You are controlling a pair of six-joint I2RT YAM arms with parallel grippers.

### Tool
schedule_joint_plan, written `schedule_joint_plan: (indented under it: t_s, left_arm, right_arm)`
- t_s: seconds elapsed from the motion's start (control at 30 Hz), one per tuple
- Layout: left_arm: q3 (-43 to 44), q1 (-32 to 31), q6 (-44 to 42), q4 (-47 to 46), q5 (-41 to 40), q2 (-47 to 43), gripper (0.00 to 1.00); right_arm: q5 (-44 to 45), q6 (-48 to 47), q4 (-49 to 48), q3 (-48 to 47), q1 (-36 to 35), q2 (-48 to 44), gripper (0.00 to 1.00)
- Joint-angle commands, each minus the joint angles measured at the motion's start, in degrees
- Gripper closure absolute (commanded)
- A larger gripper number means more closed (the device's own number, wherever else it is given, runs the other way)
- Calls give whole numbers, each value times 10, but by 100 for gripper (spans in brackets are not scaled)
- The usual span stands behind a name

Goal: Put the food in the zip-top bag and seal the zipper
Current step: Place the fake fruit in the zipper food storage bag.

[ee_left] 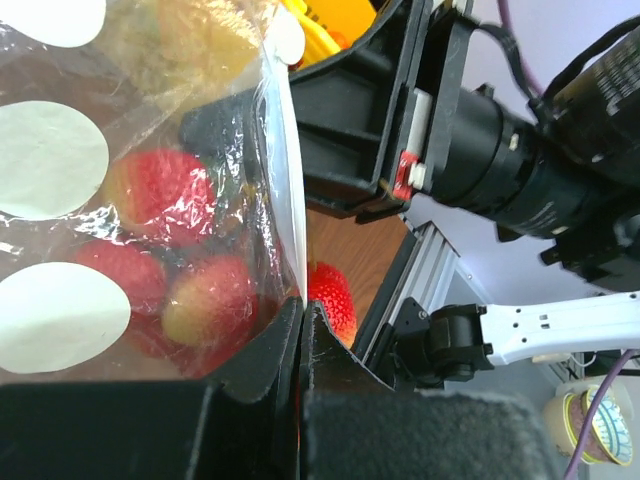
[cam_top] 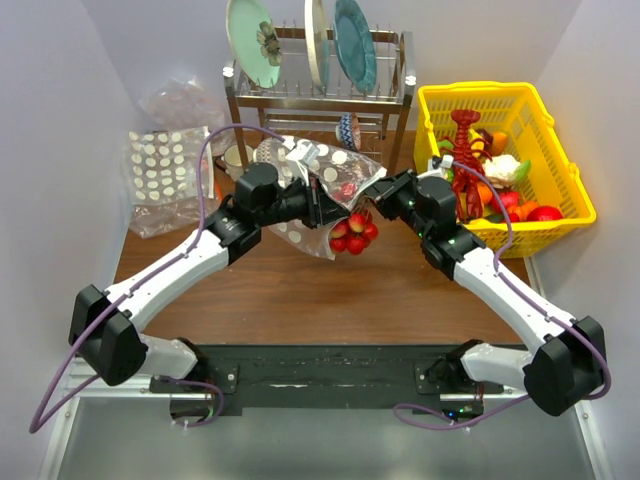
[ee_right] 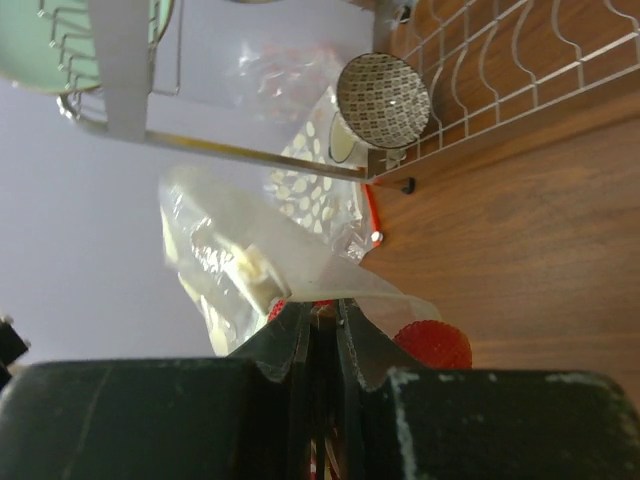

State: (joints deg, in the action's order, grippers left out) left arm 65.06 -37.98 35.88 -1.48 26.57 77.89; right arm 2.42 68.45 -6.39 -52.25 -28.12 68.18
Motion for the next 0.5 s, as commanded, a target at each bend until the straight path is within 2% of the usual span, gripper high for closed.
schedule_joint_plan:
  t_s: [0.0, 0.23, 0.37, 0.47]
  left_arm:
    - [-18, -10, -20, -32, -22, -10, 100]
    - [-20, -15, 13, -70, 30, -17, 100]
    - [-8, -18, 34, -90, 53, -17, 100]
    - [0, -25, 47, -99, 73, -8, 100]
  right_arm:
    - [40, 74, 52, -57, 3, -7, 100]
    - [110, 110, 104, -58, 3, -2, 100]
    - [87, 140, 96, -46, 3, 14, 100]
    - [89, 153, 133, -63, 2, 28, 100]
